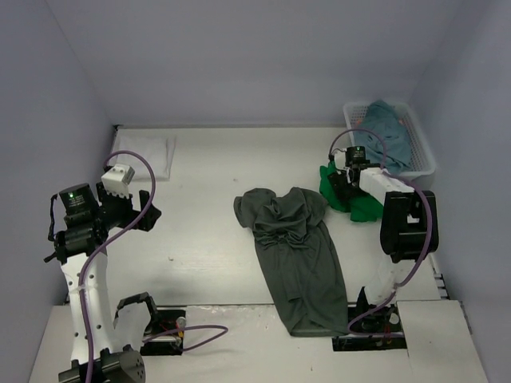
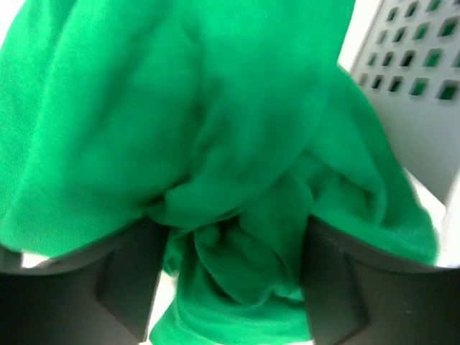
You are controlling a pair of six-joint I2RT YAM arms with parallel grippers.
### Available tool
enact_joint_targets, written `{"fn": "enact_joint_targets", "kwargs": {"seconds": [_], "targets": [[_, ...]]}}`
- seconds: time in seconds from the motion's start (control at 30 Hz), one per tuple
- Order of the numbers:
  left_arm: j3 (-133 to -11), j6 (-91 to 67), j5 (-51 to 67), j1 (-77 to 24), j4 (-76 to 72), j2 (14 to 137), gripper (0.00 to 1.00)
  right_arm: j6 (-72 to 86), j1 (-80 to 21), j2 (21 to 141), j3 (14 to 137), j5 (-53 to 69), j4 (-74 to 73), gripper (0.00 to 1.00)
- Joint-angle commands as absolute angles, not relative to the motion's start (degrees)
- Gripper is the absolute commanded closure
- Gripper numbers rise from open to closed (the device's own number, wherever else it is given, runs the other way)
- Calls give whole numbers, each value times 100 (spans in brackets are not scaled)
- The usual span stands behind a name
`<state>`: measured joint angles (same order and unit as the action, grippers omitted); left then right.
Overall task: Fold and stack the t-shirts
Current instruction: Move the tshirt to the center of the board
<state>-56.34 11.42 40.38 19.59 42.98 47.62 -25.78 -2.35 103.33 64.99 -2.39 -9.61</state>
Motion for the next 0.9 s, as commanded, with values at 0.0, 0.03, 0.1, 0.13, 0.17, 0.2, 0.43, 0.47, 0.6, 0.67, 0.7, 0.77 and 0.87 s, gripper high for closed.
{"fn": "enact_joint_targets", "kwargs": {"seconds": [0.0, 0.03, 0.1, 0.13, 0.17, 0.2, 0.43, 0.47, 0.6, 0.67, 0.7, 0.77, 0.87], "targets": [[-5678, 1134, 4201, 2013, 3990, 4702, 13, -2532, -123, 10476, 6803, -53, -729, 88], [-5669, 1125, 4201, 2013, 3990, 4693, 13, -2505, -88, 10485, 6811, -53, -729, 100], [-5660, 1125, 4210, 2013, 3973, 4693, 13, -2496, -62, 10398, 6820, 17, -721, 100], [-5651, 1125, 4210, 2013, 3955, 4685, 13, -2496, -62, 10337, 6820, 105, -729, 100], [-5643, 1125, 4210, 2013, 3955, 4676, 13, -2505, -62, 10179, 6846, 114, -729, 100], [-5643, 1125, 4219, 2013, 3946, 4676, 13, -2505, -70, 10082, 6864, 123, -738, 100], [-5599, 1125, 4228, 2021, 3920, 4650, 13, -2532, -26, 8862, 7592, 246, -1002, 100], [-5590, 1125, 4228, 2030, 3920, 4649, 13, -2505, -26, 8772, 7768, 359, -1132, 100], [-5572, 1134, 4228, 2039, 3911, 4632, 13, -2338, 359, 8482, 8891, 466, -1239, 100], [-5572, 1116, 4236, 2048, 3911, 4623, 13, -2251, 526, 8534, 9279, 448, -1248, 100], [-5564, 1116, 4236, 2057, 3911, 4614, 13, -2207, 632, 8604, 9473, 396, -1239, 100], [-5563, 1108, 4245, 2065, 3920, 4597, 13, -2110, 983, 8885, 10044, 221, -1213, 100], [-5555, 1108, 4245, 2083, 3911, 4588, 13, -1969, 1449, 9368, 10730, 79, -1222, 100]]}}
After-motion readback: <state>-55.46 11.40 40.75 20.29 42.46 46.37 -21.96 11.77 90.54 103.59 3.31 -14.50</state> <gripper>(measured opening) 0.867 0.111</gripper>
